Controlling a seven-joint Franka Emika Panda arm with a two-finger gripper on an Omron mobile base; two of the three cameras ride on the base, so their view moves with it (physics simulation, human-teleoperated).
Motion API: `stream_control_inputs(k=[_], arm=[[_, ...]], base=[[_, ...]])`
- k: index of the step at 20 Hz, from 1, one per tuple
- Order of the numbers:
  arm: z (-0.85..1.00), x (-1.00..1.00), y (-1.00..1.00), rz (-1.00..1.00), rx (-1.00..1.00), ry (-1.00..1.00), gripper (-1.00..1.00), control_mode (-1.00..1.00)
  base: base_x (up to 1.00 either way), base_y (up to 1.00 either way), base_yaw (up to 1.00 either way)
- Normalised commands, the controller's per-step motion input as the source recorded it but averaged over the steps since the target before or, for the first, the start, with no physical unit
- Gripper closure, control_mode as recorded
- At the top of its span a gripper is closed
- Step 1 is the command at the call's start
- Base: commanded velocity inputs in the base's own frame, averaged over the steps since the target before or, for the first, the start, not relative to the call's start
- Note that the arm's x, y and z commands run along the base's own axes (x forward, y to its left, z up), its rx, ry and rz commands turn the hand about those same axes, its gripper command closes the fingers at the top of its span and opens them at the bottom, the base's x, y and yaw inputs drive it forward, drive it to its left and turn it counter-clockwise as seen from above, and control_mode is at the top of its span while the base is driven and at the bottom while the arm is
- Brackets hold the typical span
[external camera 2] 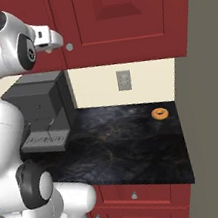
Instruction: Pick the dish brush and dish brush from the cabinet and place them on the counter.
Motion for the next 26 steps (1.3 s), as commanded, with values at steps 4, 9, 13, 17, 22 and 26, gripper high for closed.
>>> stream_control_inputs(k=[4, 9, 13, 17, 22, 26], arm=[[0.00, 0.34, 0.00, -0.01, 0.00, 0.05, -1.00, -1.00], [0.00, 0.34, 0.00, 0.00, 0.00, 0.04, -1.00, -1.00], [0.00, 0.28, 0.01, 0.00, 0.00, 0.02, -1.00, -1.00], [-0.07, 0.04, 0.00, 0.00, 0.00, 0.00, -1.00, -1.00], [-0.15, 0.00, 0.00, 0.00, 0.00, -0.01, -1.00, -1.00], [-0.13, 0.00, 0.00, 0.00, 0.00, -0.01, -1.00, -1.00]], base=[[0.00, 0.00, 0.00], [0.00, 0.00, 0.00], [0.00, 0.00, 0.00], [0.00, 0.00, 0.00], [0.00, 0.00, 0.00], [0.00, 0.00, 0.00]])
